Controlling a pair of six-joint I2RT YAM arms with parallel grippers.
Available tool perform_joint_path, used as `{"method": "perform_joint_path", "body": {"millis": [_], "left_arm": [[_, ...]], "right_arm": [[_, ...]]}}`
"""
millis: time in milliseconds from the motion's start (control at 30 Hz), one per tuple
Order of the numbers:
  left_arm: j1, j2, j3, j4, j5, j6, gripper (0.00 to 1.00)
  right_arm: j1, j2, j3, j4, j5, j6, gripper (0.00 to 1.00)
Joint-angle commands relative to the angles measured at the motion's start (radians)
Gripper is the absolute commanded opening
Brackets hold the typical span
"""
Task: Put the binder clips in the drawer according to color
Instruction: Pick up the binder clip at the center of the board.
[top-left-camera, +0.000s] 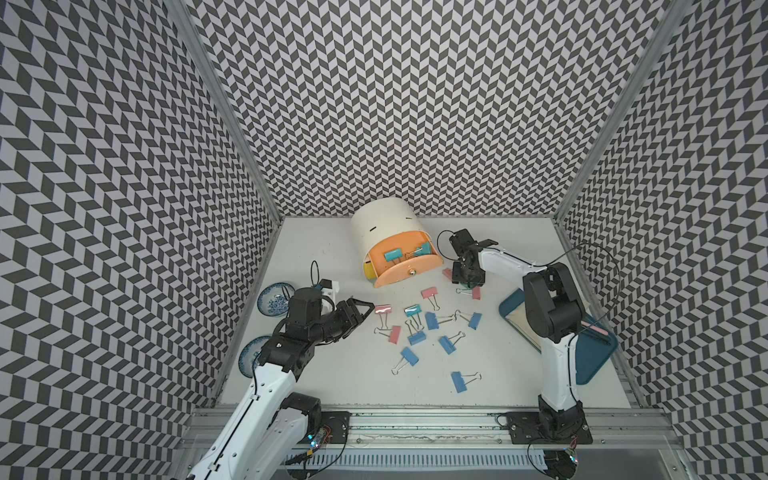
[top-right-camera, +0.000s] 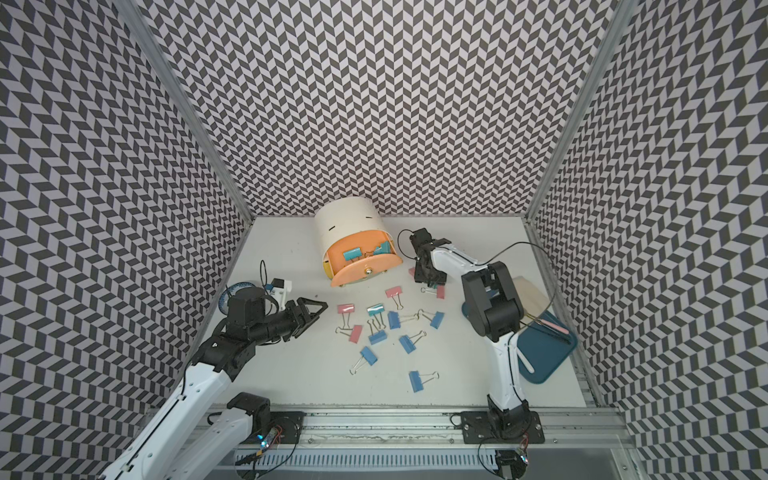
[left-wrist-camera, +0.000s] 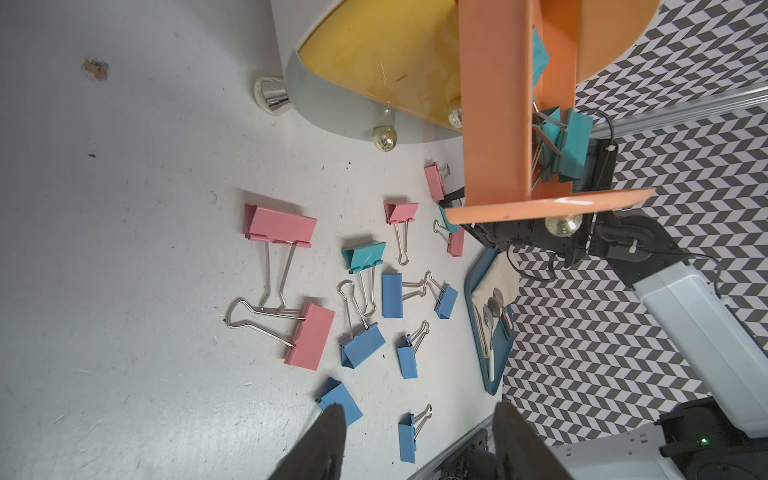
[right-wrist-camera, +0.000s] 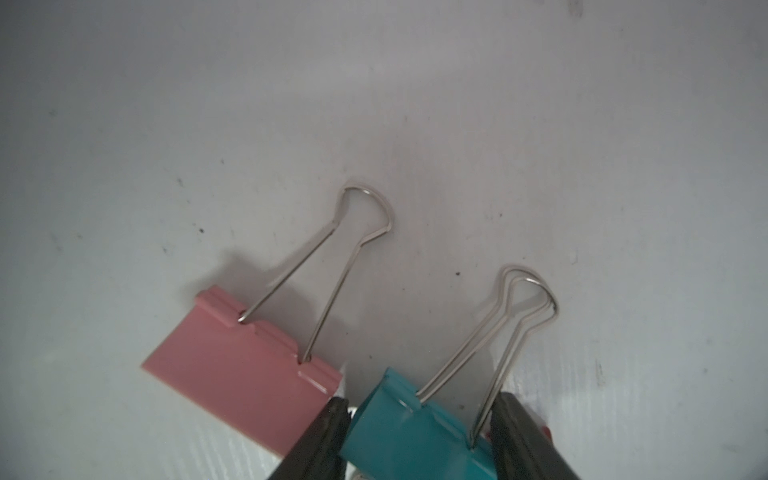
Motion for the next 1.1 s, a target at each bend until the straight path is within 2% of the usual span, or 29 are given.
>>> {"method": "perform_joint_path", "body": {"millis": [0,533,767,1067], "left_arm": [[0.006,0.000,0.017,0.006,0.007,0.010,0.61],[0.007,-0.040,0.032,-0.031,-0.005,-0.004,0.61],[0.005,-0.072,0.036,-0.061,-0.012,-0.006,0.61],[0.006,-0.085,0.034,-0.069,-0.015,-0.007,0.61]], "right_arm": [[0.008,-0.026,-0.035,0.023,-0.012,-0.005,0.54],[0.008,-0.137,-0.102,0.054,-0.036,-0.009,0.48],[0.005,-0.150,-0.127,0.056,-0.028,-0.009,0.59],[0.005,-0.174,-0.127,0.058,-0.097,0.109,0.62]]}}
